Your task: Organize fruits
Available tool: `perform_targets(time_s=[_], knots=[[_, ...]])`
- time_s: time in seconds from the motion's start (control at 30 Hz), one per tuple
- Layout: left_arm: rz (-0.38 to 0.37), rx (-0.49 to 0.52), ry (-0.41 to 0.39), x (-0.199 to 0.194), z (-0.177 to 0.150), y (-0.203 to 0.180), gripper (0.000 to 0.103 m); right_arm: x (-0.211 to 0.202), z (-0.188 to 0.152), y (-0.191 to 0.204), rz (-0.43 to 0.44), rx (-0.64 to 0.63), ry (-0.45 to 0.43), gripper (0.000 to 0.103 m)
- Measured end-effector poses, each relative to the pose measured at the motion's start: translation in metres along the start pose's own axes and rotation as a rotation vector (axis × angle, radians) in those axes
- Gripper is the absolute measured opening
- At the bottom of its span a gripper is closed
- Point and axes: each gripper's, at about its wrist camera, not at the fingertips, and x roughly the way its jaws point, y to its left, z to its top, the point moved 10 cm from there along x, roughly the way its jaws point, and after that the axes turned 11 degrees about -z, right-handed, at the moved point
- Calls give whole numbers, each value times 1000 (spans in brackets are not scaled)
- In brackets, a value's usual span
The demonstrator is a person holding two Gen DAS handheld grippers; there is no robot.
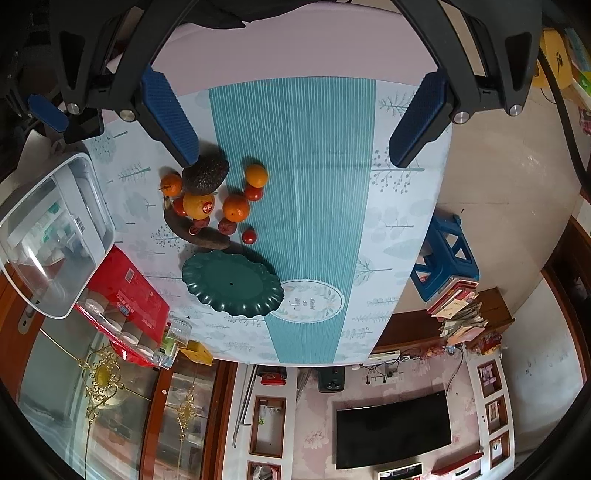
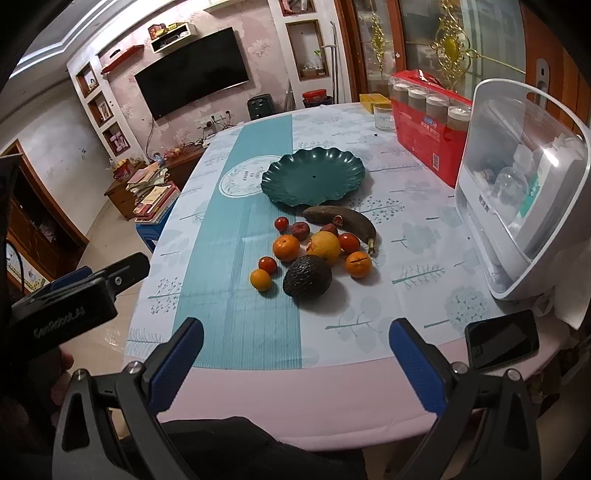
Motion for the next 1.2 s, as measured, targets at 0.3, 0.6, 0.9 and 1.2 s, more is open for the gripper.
perform_targets(time_s=[0.3,0.6,0.9,1.2], knots=[[2,-1,40,13,-3,-4,102,1,-4,-5,-30,-25,-35,101],[-1,-33,144,52,-3,-4,102,34,6,-14,-23,-63,-16,101],[-22,-142,275,121,-4,11,102,82,18,-1,16,-171,-21,101],[-59,-196,400,188,-15,14,98,146,13,13,67,-213,64,101]])
